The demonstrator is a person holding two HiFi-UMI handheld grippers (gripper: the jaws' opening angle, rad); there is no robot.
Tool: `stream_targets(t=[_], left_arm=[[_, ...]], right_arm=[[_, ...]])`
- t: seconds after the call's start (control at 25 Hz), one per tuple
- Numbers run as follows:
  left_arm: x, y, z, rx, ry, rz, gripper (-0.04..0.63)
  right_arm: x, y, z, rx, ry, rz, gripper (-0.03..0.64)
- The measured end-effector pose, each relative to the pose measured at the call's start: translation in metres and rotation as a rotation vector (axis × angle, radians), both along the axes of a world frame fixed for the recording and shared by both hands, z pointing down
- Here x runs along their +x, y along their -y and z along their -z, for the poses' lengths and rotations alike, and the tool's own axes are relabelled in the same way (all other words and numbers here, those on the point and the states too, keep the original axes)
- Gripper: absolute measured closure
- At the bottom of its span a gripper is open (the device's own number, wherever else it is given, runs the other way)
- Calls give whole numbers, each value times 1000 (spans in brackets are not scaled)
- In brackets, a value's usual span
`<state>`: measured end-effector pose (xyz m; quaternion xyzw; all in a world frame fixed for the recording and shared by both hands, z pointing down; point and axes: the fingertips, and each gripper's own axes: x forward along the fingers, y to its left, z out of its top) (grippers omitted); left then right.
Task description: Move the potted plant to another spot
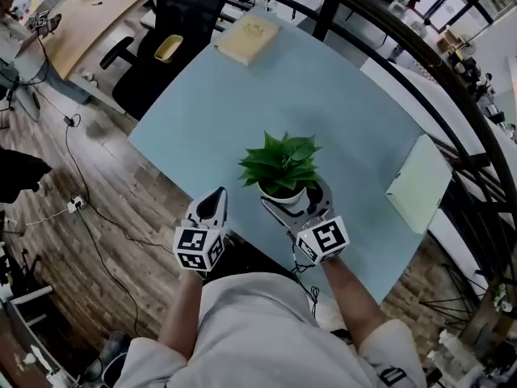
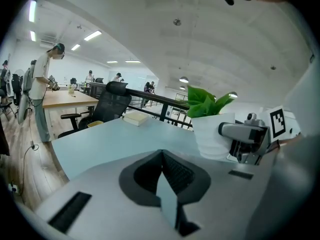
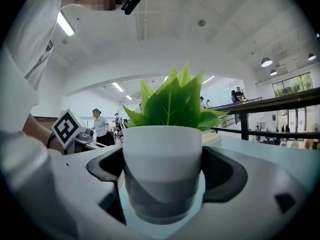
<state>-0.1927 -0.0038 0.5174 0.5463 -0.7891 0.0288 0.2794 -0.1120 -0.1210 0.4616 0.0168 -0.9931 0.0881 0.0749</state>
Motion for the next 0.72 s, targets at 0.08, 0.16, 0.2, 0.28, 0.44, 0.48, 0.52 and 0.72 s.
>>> stream_targets(t=[0.08,0.16,0.2,0.28,0.44,0.48,0.52,0.72], left_arm=[[-7,-7,-3,-12,3,24,584],[-15,-15,-7,-20,3,51,584],[-18,-19,-9,-23,2,65,584],[-26,-26,-12,-26,-3,89,584],[-43,-35,-15,-21,-7,115,584],[-49,-38,-14,-19,-7,120,584],[-54,-41,-14,-17,-8,126,584],[-81,-54,-15,-15,-18,141,584]], right_arm=[[-10,-4,-5,-19,1,22,135],[-21,-7,-5,-17,1,46,135],[-27,-9,-6,-14,-1,59,135],[-39,-13,-7,-3,-4,85,135],[-60,-22,-14,-10,-20,112,135],[-65,-25,-14,-9,-24,119,135],[-71,-29,-15,-7,-28,126,135],[-99,-44,-19,-6,-49,150,135]])
